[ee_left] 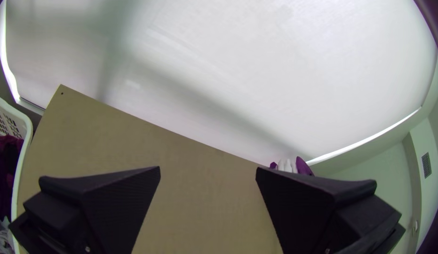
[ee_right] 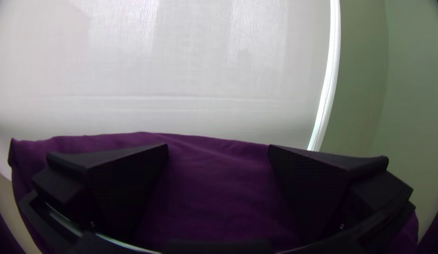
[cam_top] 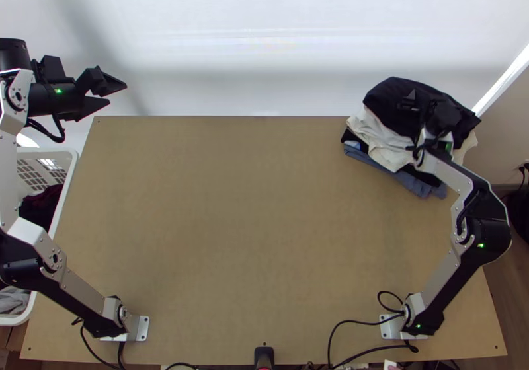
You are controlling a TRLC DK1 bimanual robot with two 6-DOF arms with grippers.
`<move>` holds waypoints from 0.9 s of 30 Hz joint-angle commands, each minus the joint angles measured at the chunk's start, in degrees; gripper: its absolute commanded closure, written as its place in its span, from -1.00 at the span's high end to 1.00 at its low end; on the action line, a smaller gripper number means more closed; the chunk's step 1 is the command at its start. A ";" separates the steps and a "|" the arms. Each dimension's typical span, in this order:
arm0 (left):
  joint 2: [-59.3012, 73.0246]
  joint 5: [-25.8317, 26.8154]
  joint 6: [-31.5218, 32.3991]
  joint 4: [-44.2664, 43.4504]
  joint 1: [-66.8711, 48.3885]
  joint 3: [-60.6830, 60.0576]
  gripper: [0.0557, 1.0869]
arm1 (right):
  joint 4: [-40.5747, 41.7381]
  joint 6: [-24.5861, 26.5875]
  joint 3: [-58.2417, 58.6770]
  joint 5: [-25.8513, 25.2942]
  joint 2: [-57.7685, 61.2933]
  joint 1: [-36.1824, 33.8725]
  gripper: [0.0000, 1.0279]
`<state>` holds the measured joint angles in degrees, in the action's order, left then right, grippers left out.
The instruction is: Fold the t-shirt
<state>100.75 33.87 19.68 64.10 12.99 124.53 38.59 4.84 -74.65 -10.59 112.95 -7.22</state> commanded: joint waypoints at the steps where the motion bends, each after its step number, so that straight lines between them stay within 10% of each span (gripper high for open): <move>1: -2.05 0.76 0.27 0.59 0.45 0.98 0.92 | 2.63 1.75 5.48 -1.01 2.45 0.54 0.93; 27: -2.40 1.46 0.18 0.86 1.77 1.59 0.92 | 3.16 8.87 -14.38 -5.32 8.26 8.19 0.93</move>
<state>100.42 34.54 19.68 64.23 13.98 124.55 41.56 11.16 -89.32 -15.11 115.87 1.04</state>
